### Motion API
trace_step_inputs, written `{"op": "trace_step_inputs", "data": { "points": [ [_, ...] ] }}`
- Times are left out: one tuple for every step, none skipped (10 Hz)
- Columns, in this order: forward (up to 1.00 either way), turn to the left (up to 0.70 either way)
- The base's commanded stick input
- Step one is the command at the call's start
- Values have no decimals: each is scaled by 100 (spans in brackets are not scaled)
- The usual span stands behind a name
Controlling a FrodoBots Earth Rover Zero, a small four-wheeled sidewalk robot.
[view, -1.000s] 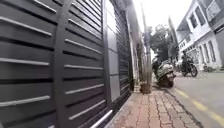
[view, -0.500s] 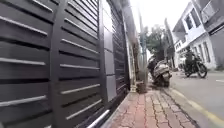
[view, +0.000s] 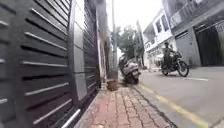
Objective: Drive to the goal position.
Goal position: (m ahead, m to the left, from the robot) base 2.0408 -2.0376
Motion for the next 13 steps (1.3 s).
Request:
{"op": "trace_step_inputs", "data": {
  "points": [
    [0, -70],
    [0, -70],
    [10, -29],
    [35, 1],
    [60, 1],
    [68, 1],
    [67, 1],
    [67, 1],
    [67, 1],
    [67, 1],
    [67, 1],
    [67, 1],
    [67, 1]
  ]
}}
